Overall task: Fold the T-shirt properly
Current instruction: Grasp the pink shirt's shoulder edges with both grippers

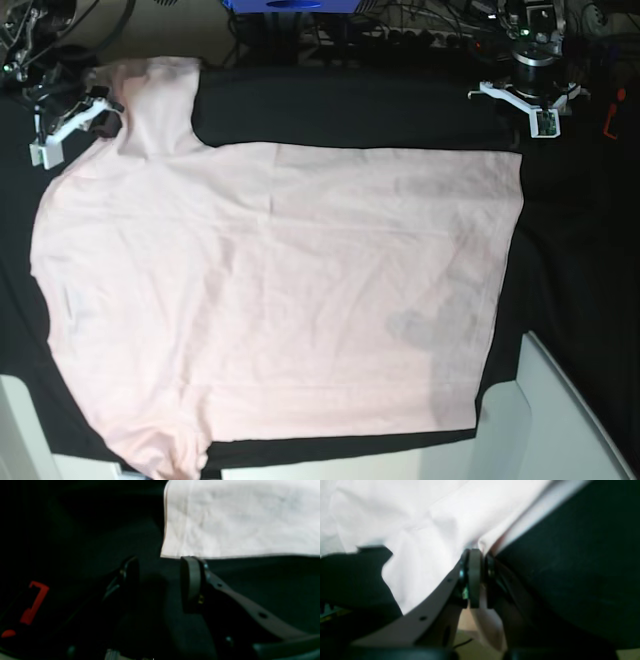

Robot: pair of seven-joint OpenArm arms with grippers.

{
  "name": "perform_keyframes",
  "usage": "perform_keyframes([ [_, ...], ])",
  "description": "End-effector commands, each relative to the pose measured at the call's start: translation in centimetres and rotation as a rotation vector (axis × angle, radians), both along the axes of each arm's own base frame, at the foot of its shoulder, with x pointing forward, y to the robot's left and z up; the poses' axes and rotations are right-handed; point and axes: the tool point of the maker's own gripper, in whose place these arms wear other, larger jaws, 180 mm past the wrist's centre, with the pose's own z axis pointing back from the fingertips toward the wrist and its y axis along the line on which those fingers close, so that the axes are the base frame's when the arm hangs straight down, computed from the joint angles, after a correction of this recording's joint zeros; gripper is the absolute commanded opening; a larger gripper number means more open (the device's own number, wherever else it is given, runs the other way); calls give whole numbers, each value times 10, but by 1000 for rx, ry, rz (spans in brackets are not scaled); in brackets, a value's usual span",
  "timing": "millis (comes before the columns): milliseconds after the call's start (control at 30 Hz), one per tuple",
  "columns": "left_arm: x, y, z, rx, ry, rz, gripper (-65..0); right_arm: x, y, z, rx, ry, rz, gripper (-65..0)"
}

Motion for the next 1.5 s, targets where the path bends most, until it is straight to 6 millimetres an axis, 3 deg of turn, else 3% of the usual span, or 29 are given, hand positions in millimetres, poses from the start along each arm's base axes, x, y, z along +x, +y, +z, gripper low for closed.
perform_keyframes([
  [0,5,5,7,5,-25,10,-376,4,-6,2,-10,-5,6,-634],
  [67,9,8,9,-52,-49,60,-351,1,-5,-1,-1,4,0,-635],
  [267,14,31,20,-228,-144,195,-158,0,-6,-2,-3,10,1,-649],
  [367,13,37,24,-240,-163,214,-118,0,-7,-2,-6,11,2,-649],
  [567,19,35,19,-252,-161,219,-118,0,-7,-2,-5,12,4,-649],
  [833,17,38,-18,-296,-99,288,-118,0,-8,-2,-8,10,2,-649],
  [1100,29,29,-22,-327,-117,298,-116,0,-7,-2,-6,10,6,-649],
  [1267,41,-8,-29,-363,-92,203,-119,0,-6,-2,-6,10,8,-649],
  [1467,51,-22,-32,-395,-94,194,-119,0,-6,-3,-6,13,8,-649],
])
